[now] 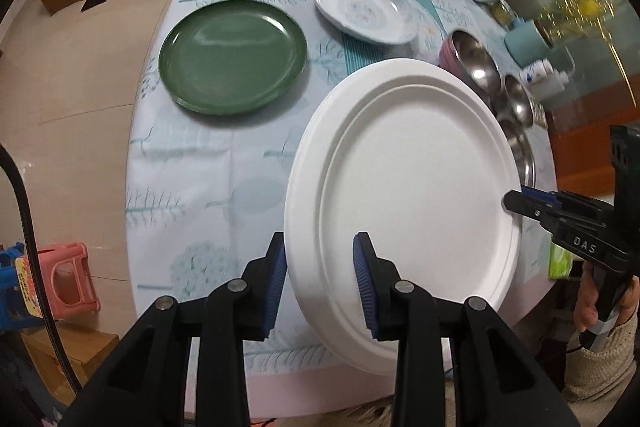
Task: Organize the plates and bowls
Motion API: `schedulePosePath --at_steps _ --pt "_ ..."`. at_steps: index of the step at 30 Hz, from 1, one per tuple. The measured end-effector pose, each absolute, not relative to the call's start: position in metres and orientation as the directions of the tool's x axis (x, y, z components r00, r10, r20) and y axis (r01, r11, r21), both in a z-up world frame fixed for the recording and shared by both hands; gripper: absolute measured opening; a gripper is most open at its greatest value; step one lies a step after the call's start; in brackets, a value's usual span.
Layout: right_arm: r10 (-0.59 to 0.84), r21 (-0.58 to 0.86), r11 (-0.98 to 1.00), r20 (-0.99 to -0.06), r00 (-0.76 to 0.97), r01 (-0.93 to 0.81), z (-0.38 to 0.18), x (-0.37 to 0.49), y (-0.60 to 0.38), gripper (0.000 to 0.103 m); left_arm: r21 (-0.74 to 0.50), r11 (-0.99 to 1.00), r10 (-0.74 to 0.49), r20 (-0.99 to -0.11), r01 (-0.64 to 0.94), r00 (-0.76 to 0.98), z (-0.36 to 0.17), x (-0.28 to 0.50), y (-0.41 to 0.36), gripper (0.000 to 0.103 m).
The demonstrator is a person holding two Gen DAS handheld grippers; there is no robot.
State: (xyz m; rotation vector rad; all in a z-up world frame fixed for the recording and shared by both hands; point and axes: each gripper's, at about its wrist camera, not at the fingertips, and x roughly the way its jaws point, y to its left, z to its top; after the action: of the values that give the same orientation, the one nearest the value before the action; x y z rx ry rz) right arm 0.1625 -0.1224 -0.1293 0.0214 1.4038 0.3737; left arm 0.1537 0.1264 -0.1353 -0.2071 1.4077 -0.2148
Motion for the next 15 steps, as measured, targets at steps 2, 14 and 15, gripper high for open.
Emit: schedulePosePath --at_steps 2,14,15 --pt "0.264 0.232 0.945 -0.957 0.121 -0.231 -0.134 0.14 -0.119 0.022 -0.255 0.966 -0.257 -0.956 0.035 0.141 -0.143 0.139 0.134 0.032" --pt "0.24 0.229 0.965 -0.967 0.088 -0.126 -0.193 0.066 -0.102 0.022 -0.206 0.979 -0.205 -0.976 -0.002 0.074 -0.218 0.089 0.143 0.034" --pt "0.242 0.232 0.966 -0.967 0.085 -0.113 -0.197 0.063 -0.103 0.022 -0.205 0.979 -0.204 -0.976 -0.002 0.075 -0.221 0.087 0.143 0.034"
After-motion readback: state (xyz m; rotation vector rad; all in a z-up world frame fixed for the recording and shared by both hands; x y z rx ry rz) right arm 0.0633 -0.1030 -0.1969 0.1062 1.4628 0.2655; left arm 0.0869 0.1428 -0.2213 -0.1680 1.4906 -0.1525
